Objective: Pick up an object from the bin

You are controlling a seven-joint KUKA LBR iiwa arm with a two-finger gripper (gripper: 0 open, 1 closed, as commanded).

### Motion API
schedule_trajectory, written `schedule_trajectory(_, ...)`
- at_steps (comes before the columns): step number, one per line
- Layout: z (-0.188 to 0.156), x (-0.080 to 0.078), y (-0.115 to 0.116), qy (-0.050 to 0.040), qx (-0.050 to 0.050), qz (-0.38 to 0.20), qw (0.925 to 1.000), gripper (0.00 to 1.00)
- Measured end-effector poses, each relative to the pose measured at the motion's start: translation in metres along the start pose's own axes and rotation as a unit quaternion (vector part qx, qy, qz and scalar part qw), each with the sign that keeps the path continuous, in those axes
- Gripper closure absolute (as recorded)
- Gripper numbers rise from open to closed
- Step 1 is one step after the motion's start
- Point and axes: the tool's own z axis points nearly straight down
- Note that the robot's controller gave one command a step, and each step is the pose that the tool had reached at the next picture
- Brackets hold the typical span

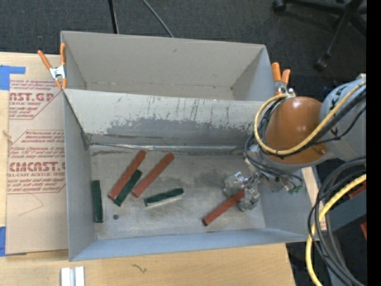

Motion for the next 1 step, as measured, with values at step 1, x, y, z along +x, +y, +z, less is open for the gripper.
schedule_trajectory(1, -0.1584, 0.0106, -0.0079, -0.0031, 0.003, -0.010, 0.9999, 1.00)
